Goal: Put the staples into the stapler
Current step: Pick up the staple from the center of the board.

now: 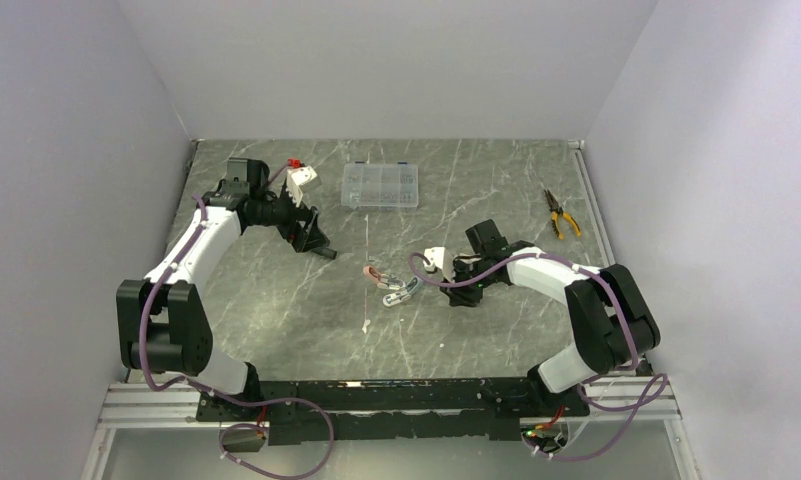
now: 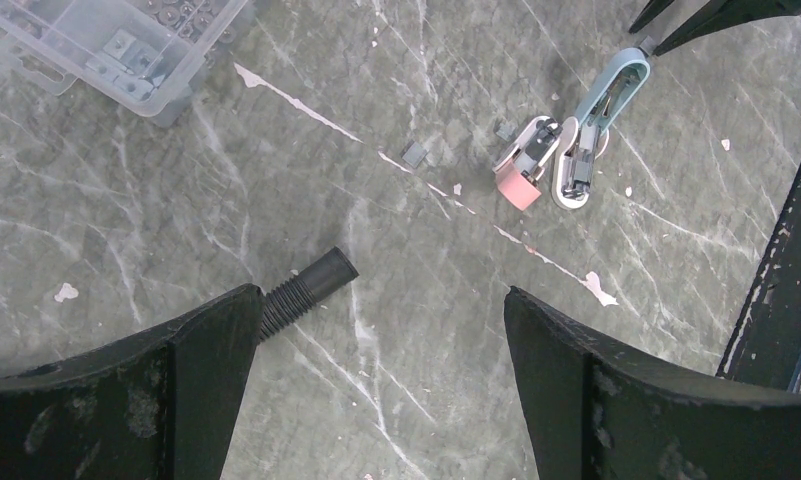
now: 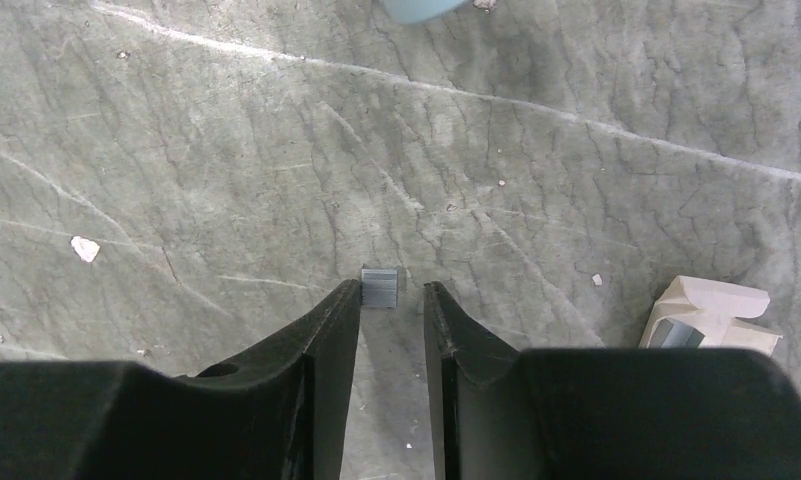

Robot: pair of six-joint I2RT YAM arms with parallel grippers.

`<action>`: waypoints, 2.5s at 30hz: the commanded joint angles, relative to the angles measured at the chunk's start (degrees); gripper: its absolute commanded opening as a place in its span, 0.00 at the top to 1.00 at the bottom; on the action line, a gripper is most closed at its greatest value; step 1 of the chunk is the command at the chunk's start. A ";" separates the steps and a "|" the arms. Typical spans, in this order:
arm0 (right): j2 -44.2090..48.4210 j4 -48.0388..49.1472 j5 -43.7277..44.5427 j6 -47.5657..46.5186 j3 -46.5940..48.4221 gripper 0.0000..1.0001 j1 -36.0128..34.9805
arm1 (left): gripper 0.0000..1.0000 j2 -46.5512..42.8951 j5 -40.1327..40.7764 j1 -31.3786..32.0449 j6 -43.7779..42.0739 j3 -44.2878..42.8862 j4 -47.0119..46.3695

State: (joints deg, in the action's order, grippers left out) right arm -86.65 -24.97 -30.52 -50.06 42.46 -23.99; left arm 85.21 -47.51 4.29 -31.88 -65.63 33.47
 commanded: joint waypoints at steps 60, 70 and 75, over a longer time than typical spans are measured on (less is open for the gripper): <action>6.60 -12.90 -1.01 5.81 18.16 0.96 -0.21 | 0.05 -5.28 2.55 -0.69 12.43 1.38 -10.36; 9.45 -9.50 0.52 11.56 18.21 0.97 -0.49 | 0.05 -5.58 -9.38 -1.79 16.43 -0.32 -10.47; 10.17 -8.77 1.40 13.09 18.78 0.97 -0.53 | 0.05 -5.52 -7.71 -1.78 19.91 -0.45 -13.00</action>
State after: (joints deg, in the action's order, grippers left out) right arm -78.63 -36.18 -29.89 -39.46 58.87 -24.32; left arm 80.53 -53.34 2.70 -16.56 -64.10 24.16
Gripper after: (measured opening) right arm 0.178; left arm 0.952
